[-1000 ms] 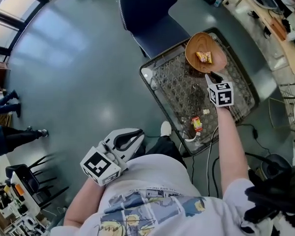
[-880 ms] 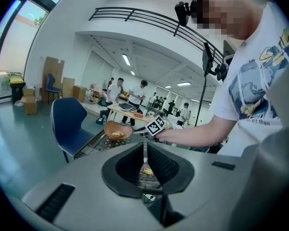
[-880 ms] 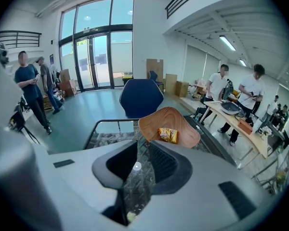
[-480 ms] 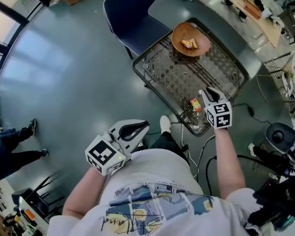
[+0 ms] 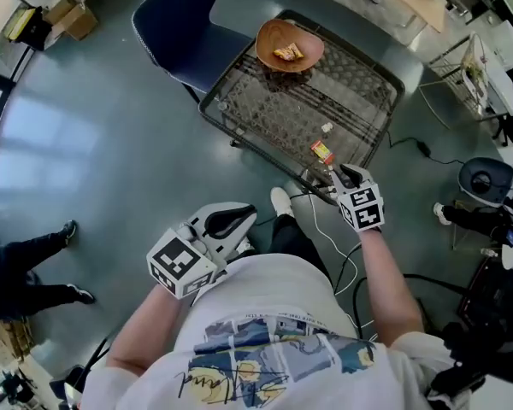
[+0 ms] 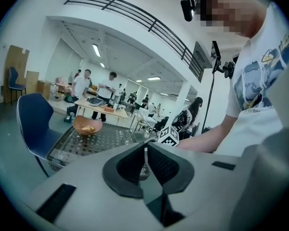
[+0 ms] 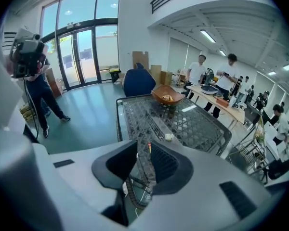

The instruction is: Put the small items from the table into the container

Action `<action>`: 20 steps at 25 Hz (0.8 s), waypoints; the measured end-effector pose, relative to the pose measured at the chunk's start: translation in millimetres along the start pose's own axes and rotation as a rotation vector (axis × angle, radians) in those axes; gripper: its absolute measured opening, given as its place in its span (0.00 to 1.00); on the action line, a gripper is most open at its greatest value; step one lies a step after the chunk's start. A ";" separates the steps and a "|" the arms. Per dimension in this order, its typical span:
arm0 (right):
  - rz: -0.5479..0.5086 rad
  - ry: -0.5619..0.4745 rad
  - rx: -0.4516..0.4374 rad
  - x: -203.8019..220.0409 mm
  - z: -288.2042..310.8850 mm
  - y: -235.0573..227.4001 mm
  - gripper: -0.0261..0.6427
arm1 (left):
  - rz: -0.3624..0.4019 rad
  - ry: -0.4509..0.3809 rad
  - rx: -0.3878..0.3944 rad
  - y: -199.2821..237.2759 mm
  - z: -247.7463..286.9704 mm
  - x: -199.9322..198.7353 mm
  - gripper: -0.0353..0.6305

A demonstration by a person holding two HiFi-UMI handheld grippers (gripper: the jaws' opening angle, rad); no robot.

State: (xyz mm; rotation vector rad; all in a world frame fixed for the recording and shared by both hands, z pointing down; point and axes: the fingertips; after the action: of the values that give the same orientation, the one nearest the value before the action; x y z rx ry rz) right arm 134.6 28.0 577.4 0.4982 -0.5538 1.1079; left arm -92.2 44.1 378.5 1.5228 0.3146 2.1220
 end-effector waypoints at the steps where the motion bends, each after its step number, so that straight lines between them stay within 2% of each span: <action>1: 0.008 0.006 0.003 4.6 1.5 -0.6 0.15 | 0.005 0.003 0.011 -2.2 4.0 -1.3 0.07; 4: 0.019 0.020 0.015 14.5 13.1 -10.2 0.15 | 0.017 0.013 0.029 -4.9 16.8 -5.2 0.07; 8: 0.011 0.030 0.022 16.8 42.7 -35.8 0.16 | 0.005 0.023 0.015 1.1 32.1 -10.8 0.07; 14: -0.006 0.071 0.010 17.1 99.9 -73.9 0.27 | -0.032 0.044 -0.049 16.1 51.5 -19.9 0.07; 20: -0.006 0.128 -0.052 17.4 156.1 -92.9 0.29 | -0.083 0.059 -0.113 34.8 72.6 -29.9 0.07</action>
State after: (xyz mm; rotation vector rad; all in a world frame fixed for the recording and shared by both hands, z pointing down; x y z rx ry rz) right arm 200.7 -91.8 698.2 0.3808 -0.4670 1.1086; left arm -26.3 -8.5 395.3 1.3618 0.2687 2.0864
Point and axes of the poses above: the fingertips, and each gripper's own axes: z forward along the fingers, y to its left, x out of its underside, and after that the axes turned 6 degrees about -z, right-handed
